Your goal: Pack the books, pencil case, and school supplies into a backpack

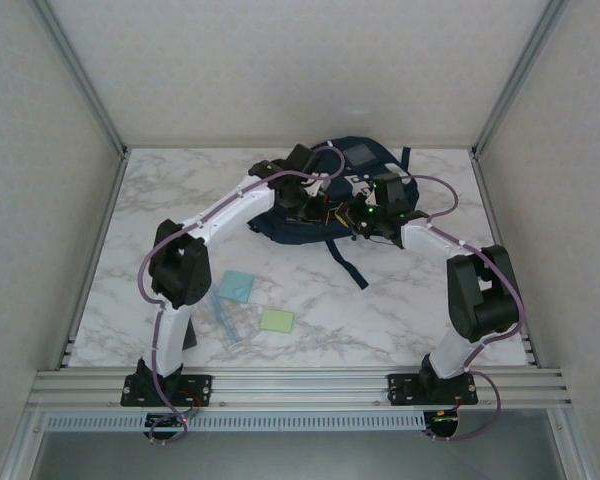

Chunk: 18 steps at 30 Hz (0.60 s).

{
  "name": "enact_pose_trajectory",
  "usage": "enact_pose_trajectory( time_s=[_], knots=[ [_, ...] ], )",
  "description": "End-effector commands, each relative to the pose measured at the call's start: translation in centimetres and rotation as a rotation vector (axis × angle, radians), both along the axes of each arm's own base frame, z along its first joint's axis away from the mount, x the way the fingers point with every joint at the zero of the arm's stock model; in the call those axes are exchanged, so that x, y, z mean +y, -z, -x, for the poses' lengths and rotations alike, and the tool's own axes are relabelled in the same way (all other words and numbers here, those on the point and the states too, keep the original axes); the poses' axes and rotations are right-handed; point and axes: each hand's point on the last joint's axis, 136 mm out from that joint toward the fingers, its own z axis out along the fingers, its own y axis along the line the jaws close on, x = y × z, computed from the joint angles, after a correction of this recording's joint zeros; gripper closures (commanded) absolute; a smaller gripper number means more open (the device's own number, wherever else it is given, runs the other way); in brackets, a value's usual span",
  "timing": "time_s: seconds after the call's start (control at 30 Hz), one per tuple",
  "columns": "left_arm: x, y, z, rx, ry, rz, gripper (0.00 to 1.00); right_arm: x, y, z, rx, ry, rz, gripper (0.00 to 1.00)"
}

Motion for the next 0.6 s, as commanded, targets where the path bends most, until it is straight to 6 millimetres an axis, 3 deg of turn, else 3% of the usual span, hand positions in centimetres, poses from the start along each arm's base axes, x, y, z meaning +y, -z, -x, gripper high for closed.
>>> enact_pose_trajectory(
  time_s=[0.0, 0.17, 0.3, 0.37, 0.47, 0.57],
  knots=[
    [4.0, -0.1, 0.4, -0.017, -0.024, -0.100, 1.00, -1.8, -1.1, -1.2, -0.077, 0.059, 0.092, 1.00],
    [11.7, 3.2, -2.8, -0.079, -0.138, -0.329, 1.00, -3.3, -0.9, -0.6, -0.079, 0.074, 0.140, 1.00],
    [16.9, 4.0, -5.4, -0.147, -0.219, -0.468, 1.00, -3.8, -0.6, -0.6, -0.074, 0.076, 0.154, 1.00],
    [18.4, 3.9, -6.4, -0.155, -0.261, -0.485, 1.00, -4.2, -0.5, -0.5, -0.075, 0.078, 0.175, 1.00],
    [17.7, 2.9, -6.3, -0.145, -0.262, -0.421, 1.00, -4.6, -0.4, -0.7, -0.071, 0.080, 0.191, 1.00],
    [14.0, 1.0, -4.0, -0.108, -0.195, -0.269, 1.00, -4.9, 0.0, -1.1, -0.068, 0.074, 0.210, 1.00]
  ],
)
